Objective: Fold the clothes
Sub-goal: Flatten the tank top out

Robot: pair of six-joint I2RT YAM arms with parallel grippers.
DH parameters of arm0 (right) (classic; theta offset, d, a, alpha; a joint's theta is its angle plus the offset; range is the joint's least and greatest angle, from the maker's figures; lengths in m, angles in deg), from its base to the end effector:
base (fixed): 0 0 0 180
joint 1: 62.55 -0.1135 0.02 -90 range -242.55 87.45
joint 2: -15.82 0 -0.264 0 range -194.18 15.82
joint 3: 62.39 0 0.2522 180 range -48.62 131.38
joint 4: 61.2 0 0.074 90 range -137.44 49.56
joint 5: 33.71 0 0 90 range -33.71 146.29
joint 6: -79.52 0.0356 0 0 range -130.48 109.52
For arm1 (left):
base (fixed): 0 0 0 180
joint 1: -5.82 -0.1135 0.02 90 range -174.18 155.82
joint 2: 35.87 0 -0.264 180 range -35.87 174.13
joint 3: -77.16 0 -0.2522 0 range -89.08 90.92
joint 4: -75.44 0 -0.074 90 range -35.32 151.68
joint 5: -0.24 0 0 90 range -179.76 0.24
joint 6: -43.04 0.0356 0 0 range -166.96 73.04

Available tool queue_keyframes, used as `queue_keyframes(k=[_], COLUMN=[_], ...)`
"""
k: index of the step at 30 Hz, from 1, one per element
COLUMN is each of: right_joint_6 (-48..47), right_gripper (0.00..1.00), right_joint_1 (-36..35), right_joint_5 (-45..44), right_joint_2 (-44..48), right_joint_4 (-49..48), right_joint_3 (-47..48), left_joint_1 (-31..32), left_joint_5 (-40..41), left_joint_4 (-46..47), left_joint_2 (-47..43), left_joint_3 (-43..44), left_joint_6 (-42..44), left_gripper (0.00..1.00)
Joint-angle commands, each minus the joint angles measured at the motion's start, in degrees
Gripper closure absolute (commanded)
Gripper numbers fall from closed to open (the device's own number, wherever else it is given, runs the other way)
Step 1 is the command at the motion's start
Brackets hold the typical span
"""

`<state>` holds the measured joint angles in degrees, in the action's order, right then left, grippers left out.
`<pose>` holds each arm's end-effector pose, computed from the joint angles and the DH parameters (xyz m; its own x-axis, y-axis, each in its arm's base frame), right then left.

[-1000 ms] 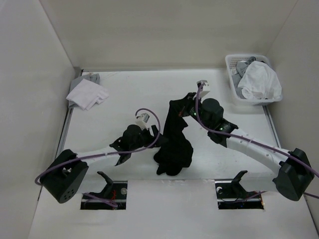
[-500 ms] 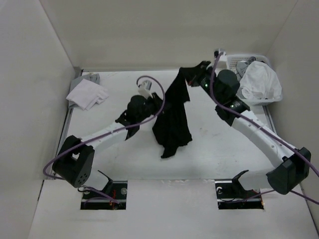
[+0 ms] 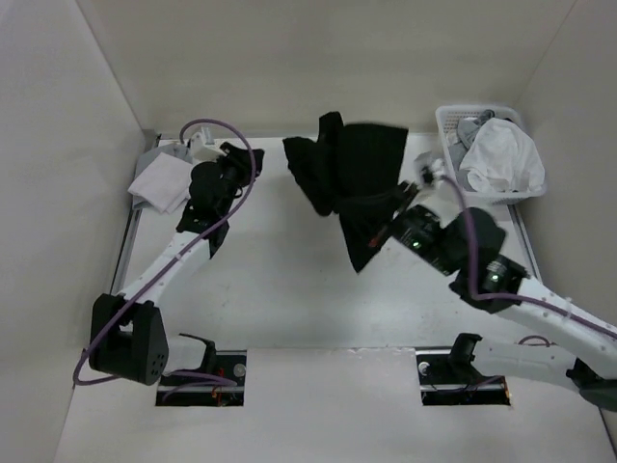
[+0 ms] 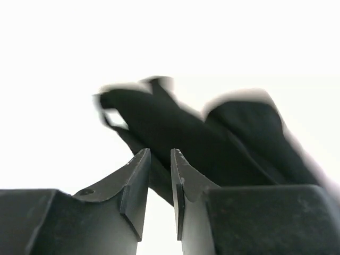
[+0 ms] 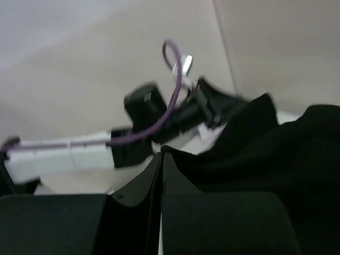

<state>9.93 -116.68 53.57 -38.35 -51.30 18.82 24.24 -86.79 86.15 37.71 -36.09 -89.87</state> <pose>0.1155 0.1569 0.4745 -0.1112 0.4407 -0.8907 -0.7939 0.4997 0.3464 0.2900 -0.0947 0.3442 -0.1344 -0.6719 -0.7284 0.2389 0.6914 -0.6819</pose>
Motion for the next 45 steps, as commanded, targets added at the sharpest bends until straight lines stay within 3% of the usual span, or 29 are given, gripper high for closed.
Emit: queue_keyframes(k=[1,4,5,6,9,11,13,14,18,21,24,28,30,32,34,35,40,45], right_joint_6=[4.8,11.8,12.1,12.4,12.6,13.3,14.6,15.7,18.3,19.5,20.1,20.1,19.9,20.2,20.3,20.6,22.0,22.4], right_gripper=[0.99,0.93,0.87,0.74,0.62,0.56,0.55,0.60,0.94,0.94,0.83,0.75,0.72,0.70,0.63,0.61,0.55,0.54], right_joint_1=[-9.0,-14.7,-16.0,-16.8,-16.8,-13.7,-10.8,-7.9,3.1,9.0,14.3,16.0,16.1,16.1,16.1,16.4,19.1,17.8], right_joint_5=[-10.4,-7.3,-6.3,-6.3,-7.0,-7.3,-7.7,-8.0,-8.1,-7.4,-8.1,-7.6,-7.5,-7.5,-7.6,-7.9,-8.0,-7.7], right_joint_2=[-4.8,-15.7,-19.7,-23.3,-25.7,-22.4,-19.2,-16.9,-12.7,-12.4,-12.4,-12.0,-12.0,-12.2,-12.7,-13.0,-14.2,-14.6], right_joint_4=[4.7,2.4,1.9,1.4,1.4,0.3,-0.8,-1.7,-2.6,-3.0,-6.0,-8.0,-8.4,-8.9,-10.5,-11.0,-10.6,-9.8], right_joint_3=[-11.3,-14.4,-13.8,-13.4,-14.0,-17.9,-21.3,-24.1,-30.2,-32.2,-34.7,-35.8,-36.2,-36.8,-38.4,-39.0,-39.7,-39.3], left_joint_1=[-8.2,-10.0,-9.8,-8.5,-5.7,-2.1,-0.6,0.0,3.3,7.7,16.0,20.1,22.2,21.9,20.2,18.9,9.8,4.0], left_joint_5=[-2.7,-3.9,-3.8,-3.6,-2.9,-0.7,1.4,3.1,6.7,6.9,9.8,14.1,12.6,12.2,12.7,12.9,16.3,17.2], left_joint_4=[0.0,1.1,1.1,0.8,0.4,-1.9,-4.8,-6.8,-14.4,-19.5,-27.7,-30.6,-29.6,-28.7,-25.8,-24.3,-14.6,-13.8], left_joint_2=[2.0,4.0,4.4,4.2,1.8,-1.9,-4.0,-5.1,-7.4,-6.8,-2.9,-0.4,2.7,4.7,8.0,8.8,14.3,29.1], left_joint_3=[-5.4,-5.3,-5.2,-5.9,-9.9,-15.7,-19.0,-20.8,-24.8,-25.2,-23.9,-23.6,-23.8,-23.7,-22.9,-22.1,-10.7,11.4], left_joint_6=[-6.9,-9.0,-9.1,-8.6,-7.0,-4.3,-2.7,-2.2,1.1,2.5,4.4,4.6,3.9,3.7,3.9,4.1,4.5,8.7], left_gripper=[0.81,0.74,0.67,0.65,0.65,0.64,0.63,0.62,0.57,0.56,0.51,0.49,0.56,0.68,0.88,0.91,0.94,0.92])
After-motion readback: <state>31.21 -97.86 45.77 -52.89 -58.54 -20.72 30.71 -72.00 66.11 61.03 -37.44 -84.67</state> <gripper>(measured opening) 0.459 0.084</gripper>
